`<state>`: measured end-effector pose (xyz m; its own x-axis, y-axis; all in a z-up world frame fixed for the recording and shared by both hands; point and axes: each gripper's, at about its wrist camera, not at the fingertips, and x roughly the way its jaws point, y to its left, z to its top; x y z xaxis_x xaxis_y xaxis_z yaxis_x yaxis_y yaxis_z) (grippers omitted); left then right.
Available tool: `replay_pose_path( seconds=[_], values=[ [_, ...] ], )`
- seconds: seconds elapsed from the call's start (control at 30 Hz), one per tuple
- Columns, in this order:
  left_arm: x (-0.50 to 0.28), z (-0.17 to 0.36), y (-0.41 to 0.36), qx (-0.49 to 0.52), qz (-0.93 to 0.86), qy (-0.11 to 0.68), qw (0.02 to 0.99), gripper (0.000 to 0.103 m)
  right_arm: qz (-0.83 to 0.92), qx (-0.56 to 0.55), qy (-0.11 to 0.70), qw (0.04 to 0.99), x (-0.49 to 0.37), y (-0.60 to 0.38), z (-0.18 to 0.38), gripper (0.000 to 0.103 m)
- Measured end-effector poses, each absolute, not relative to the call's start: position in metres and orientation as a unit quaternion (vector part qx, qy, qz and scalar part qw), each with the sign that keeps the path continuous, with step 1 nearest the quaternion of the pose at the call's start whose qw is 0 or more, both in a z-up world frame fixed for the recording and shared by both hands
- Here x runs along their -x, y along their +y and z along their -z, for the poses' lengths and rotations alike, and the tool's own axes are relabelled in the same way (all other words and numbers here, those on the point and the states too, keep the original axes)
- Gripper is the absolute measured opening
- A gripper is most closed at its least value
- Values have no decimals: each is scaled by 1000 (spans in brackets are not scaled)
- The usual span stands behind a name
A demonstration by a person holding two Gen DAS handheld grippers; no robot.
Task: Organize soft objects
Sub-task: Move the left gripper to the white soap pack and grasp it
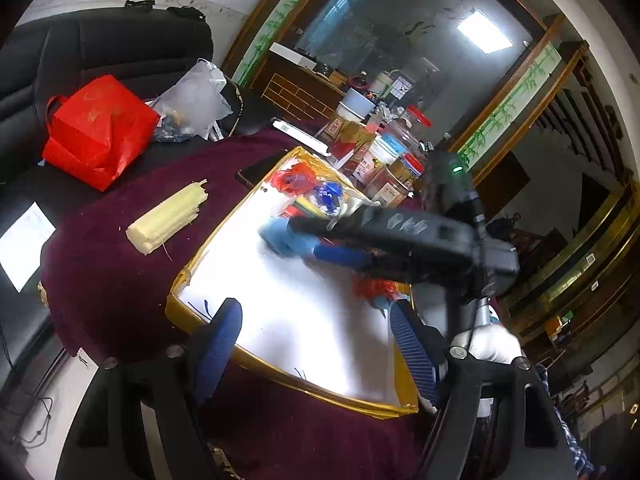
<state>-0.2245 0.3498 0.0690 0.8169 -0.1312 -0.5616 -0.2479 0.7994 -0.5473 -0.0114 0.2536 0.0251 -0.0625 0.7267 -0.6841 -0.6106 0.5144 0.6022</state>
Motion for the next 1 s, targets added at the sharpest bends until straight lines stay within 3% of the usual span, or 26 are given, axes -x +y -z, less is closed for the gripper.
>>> replay_pose_path(
  seconds=[0.23,0.57,0.63,1.0],
  values=[
    [204,-73,330,296,-4,309,904,81,-427,-58,446,784,16,124,-78,72],
    [154,-85,233,226,88,351,905,81,-216,-109,386,890,19,-97,-73,74],
    [145,-90,214,207,101,358,905,81,-196,-136,373,897,17,-125,-72,79],
    [37,-86,103,96,101,420,897,81,-132,-202,310,919,-10,-215,-58,79]
  ],
)
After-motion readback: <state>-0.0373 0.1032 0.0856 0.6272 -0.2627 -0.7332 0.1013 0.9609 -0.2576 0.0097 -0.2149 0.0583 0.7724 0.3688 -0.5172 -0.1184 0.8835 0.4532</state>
